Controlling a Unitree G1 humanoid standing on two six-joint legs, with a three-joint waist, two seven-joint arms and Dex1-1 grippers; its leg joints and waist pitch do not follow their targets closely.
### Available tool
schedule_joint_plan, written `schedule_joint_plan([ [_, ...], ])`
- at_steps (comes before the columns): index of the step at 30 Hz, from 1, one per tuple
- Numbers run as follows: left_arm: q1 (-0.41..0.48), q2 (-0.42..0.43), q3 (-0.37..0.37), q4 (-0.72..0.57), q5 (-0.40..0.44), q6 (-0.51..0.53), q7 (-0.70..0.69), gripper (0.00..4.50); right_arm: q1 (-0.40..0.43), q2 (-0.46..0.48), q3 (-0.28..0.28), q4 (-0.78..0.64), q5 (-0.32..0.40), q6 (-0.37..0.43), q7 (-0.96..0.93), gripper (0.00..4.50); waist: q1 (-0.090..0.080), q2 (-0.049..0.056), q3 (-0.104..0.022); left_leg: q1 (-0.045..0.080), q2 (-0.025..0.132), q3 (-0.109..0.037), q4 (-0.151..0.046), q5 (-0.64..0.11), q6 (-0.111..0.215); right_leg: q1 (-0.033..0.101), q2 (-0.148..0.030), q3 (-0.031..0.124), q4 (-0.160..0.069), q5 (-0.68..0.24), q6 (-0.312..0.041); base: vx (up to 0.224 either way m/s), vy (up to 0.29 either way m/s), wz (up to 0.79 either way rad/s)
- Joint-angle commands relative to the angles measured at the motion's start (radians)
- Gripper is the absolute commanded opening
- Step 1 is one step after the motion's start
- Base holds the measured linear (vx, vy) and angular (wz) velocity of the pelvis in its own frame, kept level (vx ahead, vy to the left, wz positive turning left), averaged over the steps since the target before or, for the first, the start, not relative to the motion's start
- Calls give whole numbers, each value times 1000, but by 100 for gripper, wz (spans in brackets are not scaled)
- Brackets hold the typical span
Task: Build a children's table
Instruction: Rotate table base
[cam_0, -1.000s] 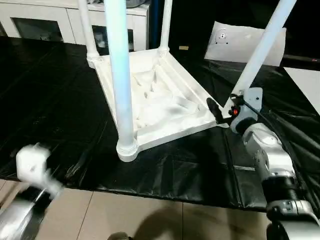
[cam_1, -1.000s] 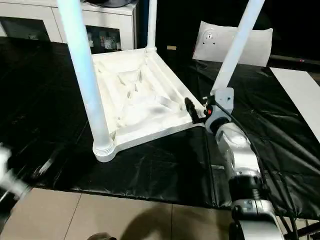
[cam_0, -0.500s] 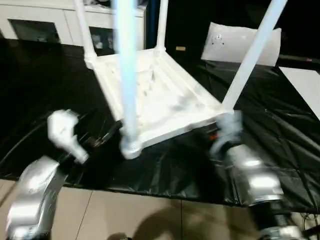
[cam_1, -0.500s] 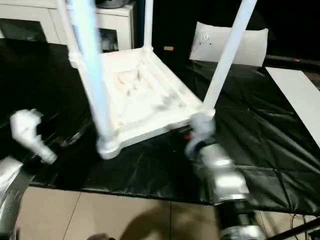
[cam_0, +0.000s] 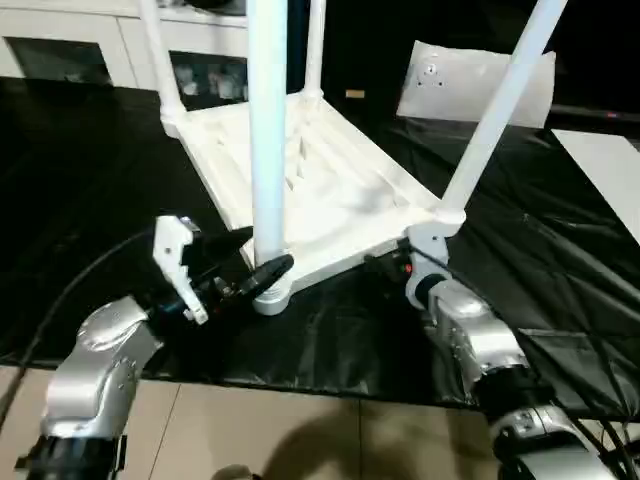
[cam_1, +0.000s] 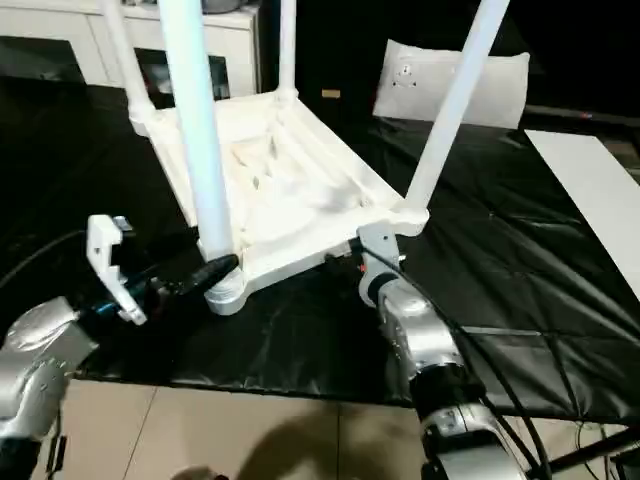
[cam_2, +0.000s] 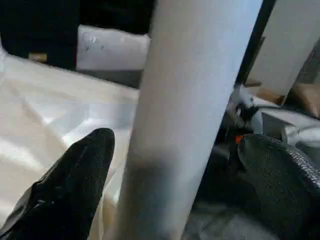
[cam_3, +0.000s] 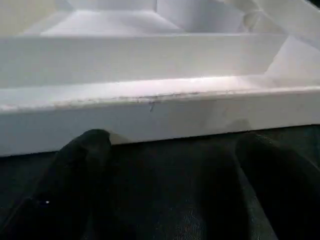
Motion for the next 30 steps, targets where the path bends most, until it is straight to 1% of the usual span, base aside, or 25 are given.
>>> schedule_joint_plan([
  [1,-23,-9,-24,10,19,-10,2,447,-26,3,7,27,-12,-19,-6,450,-2,7,-54,11,38,-5,-82,-156,-31,40,-59,42,-64,-34,-189,0,0,0],
  [2,-32,-19,-39,13,21,-9,-4,447,-35,10,6,46,-14,-28,-2,450,-4,3,-54,11,39,-5,-82,-159,-33,41,-61,41,-64,-41,-188,0,0,0],
  [4,-41,-31,-58,11,19,-4,-12,447,-47,19,6,68,-14,-43,4,450,-6,4,-54,12,39,-5,-81,-164,-31,40,-62,42,-65,-47,-193,0,0,0],
  [5,-37,-41,-73,-9,4,14,-23,447,-57,28,7,89,-16,-60,8,450,-6,8,-54,11,39,-5,-80,-161,-30,41,-63,43,-64,-42,-194,0,0,0],
  [6,-28,-45,-86,-33,-12,34,-34,447,-64,33,8,101,-17,-69,11,450,-9,8,-56,12,41,-4,-79,-159,-29,40,-63,42,-63,-27,-206,0,0,0],
  [7,-28,-45,-86,-33,-12,34,-34,447,-64,33,8,101,-17,-69,11,450,-10,7,-56,11,40,-4,-79,-155,-26,40,-61,42,-62,-20,-208,0,0,0],
  [8,-6,-51,-116,-82,-33,66,-54,447,-75,43,8,119,-17,-84,13,450,-11,8,-56,10,41,-5,-79,-148,-23,42,-61,41,-59,-9,-212,0,0,0],
  [9,6,-53,-134,-108,-36,78,-59,447,-80,46,7,124,-17,-88,13,450,-11,10,-56,10,41,-5,-79,-146,-22,42,-61,41,-59,-6,-215,0,0,0],
  [10,14,-54,-146,-123,-36,84,-61,447,-83,48,6,128,-17,-91,14,450,-16,11,-56,9,42,-5,-79,-141,-21,43,-60,40,-58,15,-219,0,0,0],
  [11,25,-55,-165,-144,-36,93,-62,447,-87,51,6,132,-18,-95,13,450,-19,12,-58,9,41,-5,-77,-130,-16,45,-59,40,-56,37,-225,0,0,0],
  [13,32,-63,-187,-164,-37,102,-62,447,-92,54,5,140,-19,-100,13,450,-23,10,-57,8,41,-5,-77,-129,-9,46,-58,39,-57,39,-229,0,0,0],
  [14,33,-65,-192,-167,-38,105,-61,447,-94,55,4,143,-19,-102,13,450,-27,9,-55,7,39,-3,-77,-141,-6,45,-58,40,-60,21,-229,0,0,0],
  [15,29,-77,-202,-171,-33,105,-54,447,-99,58,3,156,-22,-112,15,450,-30,9,-52,7,39,-3,-79,-164,-9,44,-58,40,-65,-17,-226,0,0,0],
  [17,16,-92,-206,-166,-31,105,-50,447,-105,62,6,168,-24,-122,20,450,-32,9,-51,8,40,-4,-80,-197,-17,43,-60,41,-70,-76,-220,0,0,0],
  [18,8,-97,-210,-163,-24,104,-51,447,-108,65,8,175,-25,-128,24,450,-33,12,-50,9,42,-5,-82,-207,-22,42,-60,41,-71,-96,-217,0,0,0],
  [19,3,-99,-213,-161,-20,103,-51,447,-110,67,8,180,-26,-131,27,450,-34,12,-50,9,42,-6,-82,-212,-24,41,-60,41,-72,-101,-215,0,0,0],
  [20,-12,-107,-222,-157,-19,108,-53,447,-113,75,18,183,-29,-156,60,450,-37,12,-51,7,42,-7,-83,-217,-27,41,-59,41,-71,-104,-215,0,0,0],
  [21,-19,-113,-228,-157,-19,110,-50,447,-115,79,22,183,-31,-162,68,450,-37,14,-52,8,43,-6,-81,-211,-28,41,-59,42,-70,-89,-216,0,0,0],
  [22,-22,-116,-230,-157,-19,110,-50,447,-116,81,22,183,-31,-163,68,450,-38,14,-52,7,43,-6,-81,-202,-28,42,-59,42,-69,-75,-219,0,0,0],
  [23,-30,-126,-239,-158,-20,112,-48,447,-120,86,22,185,-33,-161,65,450,-39,16,-54,5,42,-5,-78,-176,-27,45,-58,42,-66,-33,-225,0,0,0],
  [24,-34,-130,-243,-158,-20,113,-48,447,-122,88,22,187,-34,-161,62,450,-40,13,-57,2,41,-5,-75,-146,-21,49,-57,42,-61,13,-232,0,0,0],
  [25,-36,-138,-249,-158,-16,113,-45,447,-125,90,21,193,-35,-162,57,450,-40,16,-57,2,41,-5,-75,-135,-19,50,-57,42,-59,30,-235,0,0,0],
  [26,-41,-152,-256,-149,0,100,-40,447,-134,92,18,207,-39,-168,50,450,-41,16,-60,3,40,-4,-71,-115,-12,50,-55,43,-56,67,-243,0,0,0],
  [27,-41,-153,-256,-148,2,98,-40,447,-134,93,18,208,-39,-168,49,450,-41,15,-60,2,40,-1,-69,-102,-3,50,-54,43,-56,94,-251,0,0,0],
  [30,-58,-161,-248,-97,45,44,-22,447,-148,99,16,225,-43,-184,42,450,-38,17,-59,5,42,0,-68,-107,5,48,-53,43,-58,92,-258,0,0,0],
])
